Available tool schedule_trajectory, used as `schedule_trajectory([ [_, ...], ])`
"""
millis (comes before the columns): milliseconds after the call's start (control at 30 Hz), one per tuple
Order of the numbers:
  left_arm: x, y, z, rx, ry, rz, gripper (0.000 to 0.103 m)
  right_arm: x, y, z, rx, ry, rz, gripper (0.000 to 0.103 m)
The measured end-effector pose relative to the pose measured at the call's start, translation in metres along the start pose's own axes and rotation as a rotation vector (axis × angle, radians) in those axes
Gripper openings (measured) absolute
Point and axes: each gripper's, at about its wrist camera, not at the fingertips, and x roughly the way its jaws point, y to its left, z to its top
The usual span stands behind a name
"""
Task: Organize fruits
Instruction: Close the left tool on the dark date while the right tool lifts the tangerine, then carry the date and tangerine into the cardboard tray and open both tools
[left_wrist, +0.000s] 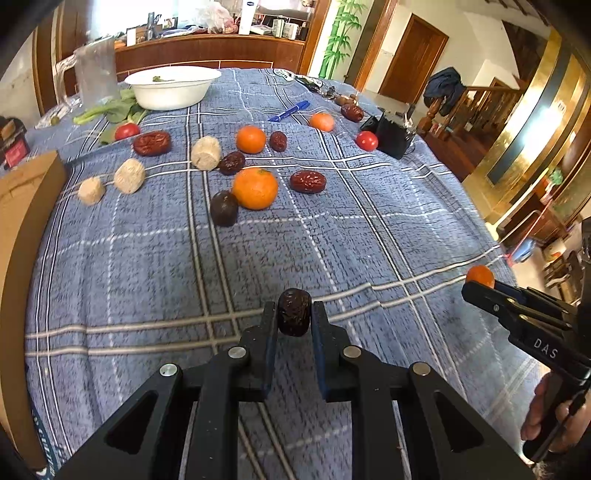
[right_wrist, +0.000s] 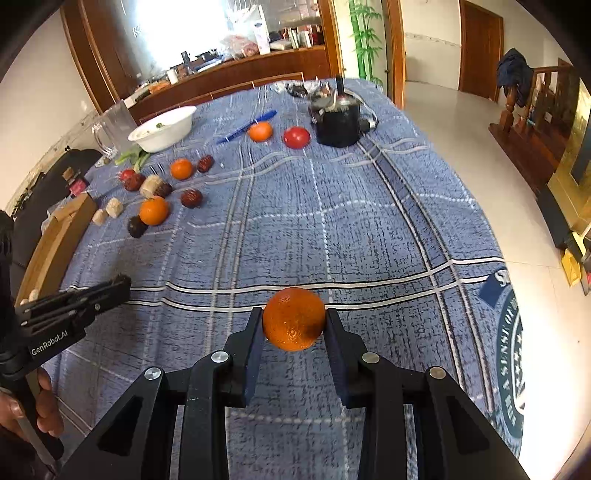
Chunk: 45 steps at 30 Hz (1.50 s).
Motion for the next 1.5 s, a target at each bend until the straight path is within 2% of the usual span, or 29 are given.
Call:
schedule_trajectory([
  [167, -0.018, 0.012, -0.010, -0.015, -0.010, 0.002, 0.017, -0.016, 0.016, -0.005, -0.013, -0.027, 0.006, 0.034],
  [467, -0.061, 0.046, -0.021, -0.048, -0.077, 0.031, 0.017, -0.005, 0.068, -0.006, -0.057, 0.010, 0.055, 0.034],
  [1067, -0.135, 0.166, -0.036, -0.219, -0.192, 0.132, 0.017, 0.018, 0.225, 0.022, -0.243, 0.035, 0.227, 0.035],
  [1500, -0.163, 0.261, -0.046, -0.345, -0.220, 0.263, 0.017, 0.044, 0.336, 0.034, -0.361, 0.087, 0.339, 0.035],
])
